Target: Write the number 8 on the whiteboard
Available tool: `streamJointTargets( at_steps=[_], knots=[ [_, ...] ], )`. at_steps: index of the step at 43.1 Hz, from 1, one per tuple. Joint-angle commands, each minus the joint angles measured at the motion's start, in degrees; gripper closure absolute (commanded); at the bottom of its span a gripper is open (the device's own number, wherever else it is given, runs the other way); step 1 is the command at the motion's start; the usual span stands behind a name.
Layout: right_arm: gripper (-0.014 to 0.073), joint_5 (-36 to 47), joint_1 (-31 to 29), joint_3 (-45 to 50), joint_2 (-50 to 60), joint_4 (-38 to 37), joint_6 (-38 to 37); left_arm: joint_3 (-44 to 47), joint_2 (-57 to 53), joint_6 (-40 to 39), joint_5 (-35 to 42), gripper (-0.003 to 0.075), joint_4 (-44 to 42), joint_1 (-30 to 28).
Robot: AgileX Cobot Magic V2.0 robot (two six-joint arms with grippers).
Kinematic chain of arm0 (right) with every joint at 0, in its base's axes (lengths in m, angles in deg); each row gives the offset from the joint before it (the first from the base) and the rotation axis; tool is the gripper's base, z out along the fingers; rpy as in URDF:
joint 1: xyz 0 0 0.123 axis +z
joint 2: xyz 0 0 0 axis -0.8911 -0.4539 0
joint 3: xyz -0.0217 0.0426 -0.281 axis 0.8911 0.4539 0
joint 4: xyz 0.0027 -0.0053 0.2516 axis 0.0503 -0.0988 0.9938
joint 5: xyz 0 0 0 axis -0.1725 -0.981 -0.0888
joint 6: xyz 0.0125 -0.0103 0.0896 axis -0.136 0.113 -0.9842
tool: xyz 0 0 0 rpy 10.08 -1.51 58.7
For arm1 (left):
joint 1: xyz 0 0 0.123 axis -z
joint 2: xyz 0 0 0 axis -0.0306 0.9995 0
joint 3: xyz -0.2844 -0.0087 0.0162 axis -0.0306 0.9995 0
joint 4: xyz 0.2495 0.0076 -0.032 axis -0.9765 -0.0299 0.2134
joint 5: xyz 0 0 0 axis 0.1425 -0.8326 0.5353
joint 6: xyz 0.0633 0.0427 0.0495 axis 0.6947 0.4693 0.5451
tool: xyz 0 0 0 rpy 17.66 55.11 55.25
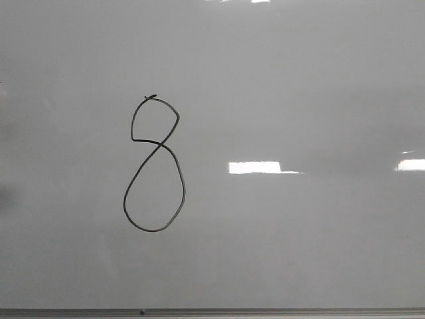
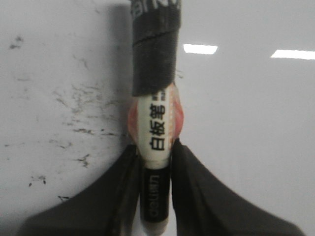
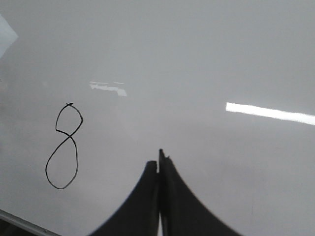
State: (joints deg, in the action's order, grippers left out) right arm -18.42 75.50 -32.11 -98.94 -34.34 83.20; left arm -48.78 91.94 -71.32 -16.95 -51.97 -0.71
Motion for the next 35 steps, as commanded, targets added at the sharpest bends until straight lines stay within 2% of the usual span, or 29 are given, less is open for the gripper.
streamJointTargets(
  at_steps=[1,4,7,13,20,26,35],
  knots=[
    [0.0662,4.8,-0.4,-1.6,-0.5,0.8,0.0,-1.9,-2.8,-0.2,4.3,0.0414,2.1,-0.4],
    [0.0662,4.8,-0.4,-1.6,-0.5,0.8,0.0,-1.9,-3.3,-0.2,4.3,0.0333,2.1,-0.4],
    [0.0662,4.8,-0.4,-1.6,-0.5,0.8,0.0,-1.9,-3.7,-0.2,3.8,0.0296,2.1,-0.4],
    [0.0662,4.8,-0.4,-1.6,-0.5,0.8,0.0,-1.6,-5.3,-0.2,1.7,0.0294,0.8,-0.2],
    [0.0662,4.8,-0.4,-1.6,-0.5,0.8,0.0,0.2,-14.3,-0.2,-2.8,0.0305,-0.2,0.4],
    [0.0662,4.8,-0.4,-1.6,-0.5,0.8,0.0,2.2,-26.6,-0.2,-14.0,0.0391,0.4,0.4],
    [0.0662,4.8,-0.4,-1.6,-0.5,0.8,0.0,4.9,-47.0,-0.2,-30.1,0.0664,2.6,0.4]
  ],
)
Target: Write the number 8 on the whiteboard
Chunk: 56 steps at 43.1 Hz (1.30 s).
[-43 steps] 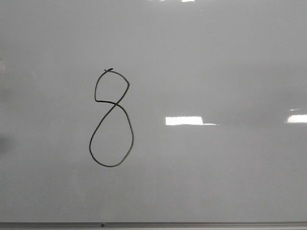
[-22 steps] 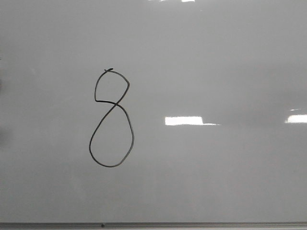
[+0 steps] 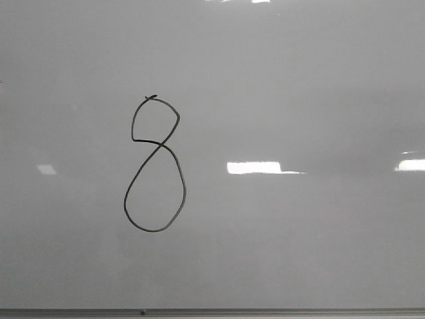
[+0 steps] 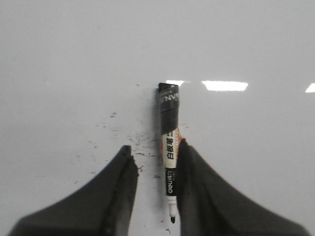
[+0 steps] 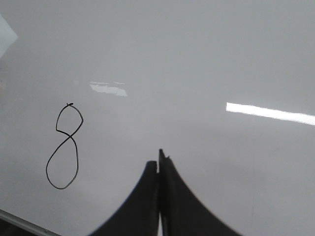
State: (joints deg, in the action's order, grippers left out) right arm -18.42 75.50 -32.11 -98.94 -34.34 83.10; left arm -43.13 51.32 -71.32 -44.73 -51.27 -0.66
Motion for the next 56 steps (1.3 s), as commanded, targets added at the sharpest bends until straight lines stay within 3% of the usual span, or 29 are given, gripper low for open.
streamJointTargets(
  at_steps=[1,3,11,19,48,56],
  knots=[
    [0.0662,4.8,-0.4,-1.6,-0.5,0.8,0.1,-0.6,-8.6,-0.2,-3.7,0.0689,2.0,0.3],
    [0.0662,4.8,-0.4,-1.6,-0.5,0.8,0.1,-0.4,-11.8,-0.2,-6.5,0.074,2.0,0.3],
    [0.0662,4.8,-0.4,-1.6,-0.5,0.8,0.1,-0.1,-22.6,-0.2,-14.6,0.0739,2.0,0.3],
    [0.0662,4.8,-0.4,-1.6,-0.5,0.8,0.1,-0.1,-30.3,-0.2,-15.8,0.0739,2.0,0.3],
    [0.0662,4.8,-0.4,-1.6,-0.5,0.8,0.1,0.1,-31.1,0.0,-15.9,0.0739,2.0,0.3],
    [0.0662,4.8,-0.4,-1.6,-0.5,0.8,0.1,3.0,-34.9,18.1,-16.4,0.0739,14.6,0.8]
  ],
)
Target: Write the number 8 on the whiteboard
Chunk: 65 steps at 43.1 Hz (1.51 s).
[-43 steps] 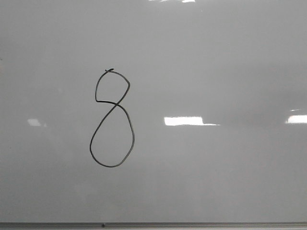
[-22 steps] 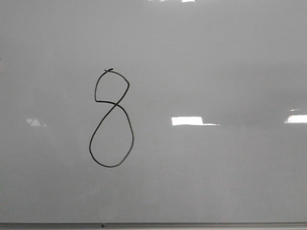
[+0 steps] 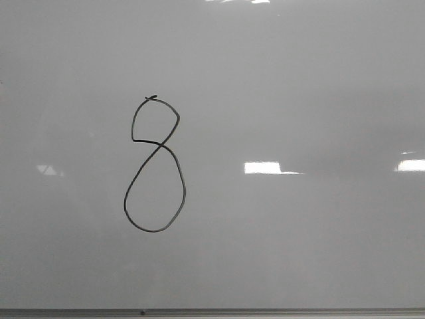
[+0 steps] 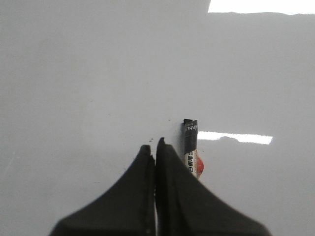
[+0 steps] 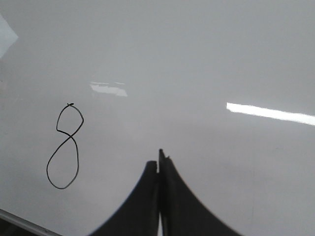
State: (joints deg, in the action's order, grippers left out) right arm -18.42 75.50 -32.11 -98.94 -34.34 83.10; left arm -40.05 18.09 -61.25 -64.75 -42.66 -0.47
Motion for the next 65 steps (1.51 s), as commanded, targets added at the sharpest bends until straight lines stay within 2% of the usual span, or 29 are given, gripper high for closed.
streamJointTargets(
  at_steps=[1,7,13,20,25,65],
  knots=[
    [0.0662,4.8,-0.4,-1.6,-0.5,0.8,0.1,0.6,-2.5,8.5,3.6,0.0739,6.8,0.8],
    [0.0662,4.8,-0.4,-1.6,-0.5,0.8,0.1,5.7,-9.3,9.6,3.6,0.0739,9.4,0.4],
    [0.0662,4.8,-0.4,-1.6,-0.5,0.8,0.1,11.4,-15.3,15.8,3.6,0.0739,15.0,-1.5],
    [0.0662,4.8,-0.4,-1.6,-0.5,0.8,0.1,15.7,-15.1,16.0,4.2,0.0739,14.6,-2.3],
    [0.0662,4.8,-0.4,-1.6,-0.5,0.8,0.1,18.9,-15.1,16.0,7.9,0.0739,14.3,-2.3],
    [0.0662,4.8,-0.4,-1.6,-0.5,0.8,0.1,18.7,-15.1,16.0,7.2,0.0739,14.0,-2.3]
  ],
)
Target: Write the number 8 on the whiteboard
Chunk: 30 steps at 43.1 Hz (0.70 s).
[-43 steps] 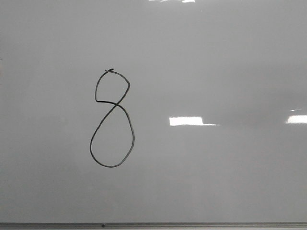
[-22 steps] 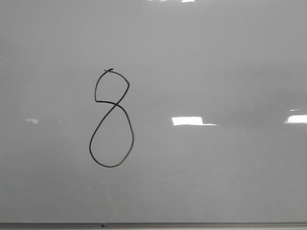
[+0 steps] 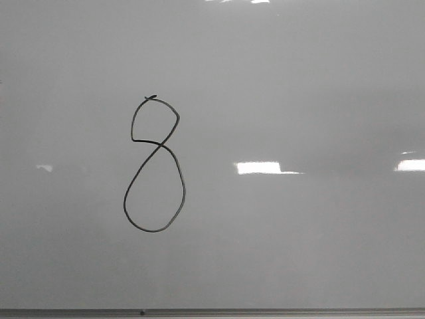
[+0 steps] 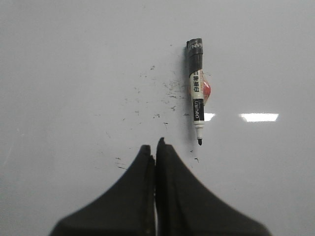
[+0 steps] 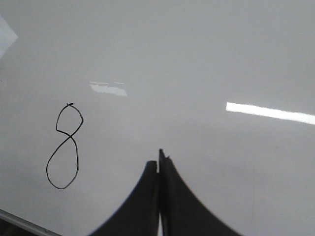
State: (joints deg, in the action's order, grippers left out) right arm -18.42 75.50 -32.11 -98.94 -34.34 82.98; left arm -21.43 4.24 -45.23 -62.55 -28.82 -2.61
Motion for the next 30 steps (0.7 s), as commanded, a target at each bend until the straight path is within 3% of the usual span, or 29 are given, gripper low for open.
streamJointTargets(
  at_steps=[1,13,20,30],
  knots=[
    [0.0662,4.8,-0.4,-1.6,-0.5,0.8,0.2,0.1,-1.2,0.0,5.0,0.0739,0.2,-0.1],
    [0.0662,11.0,-2.3,3.8,2.4,-5.4,0.0,0.1,-1.2,0.0,5.0,0.0739,0.2,-0.1],
    [0.0662,16.8,-8.1,12.3,7.4,-9.7,-5.4,0.1,-1.2,0.0,5.0,0.0739,0.2,-0.1],
    [0.0662,17.2,-14.1,21.8,12.4,-13.7,-12.5,0.1,-1.1,0.0,5.0,0.0739,0.2,-0.1]
  ],
)
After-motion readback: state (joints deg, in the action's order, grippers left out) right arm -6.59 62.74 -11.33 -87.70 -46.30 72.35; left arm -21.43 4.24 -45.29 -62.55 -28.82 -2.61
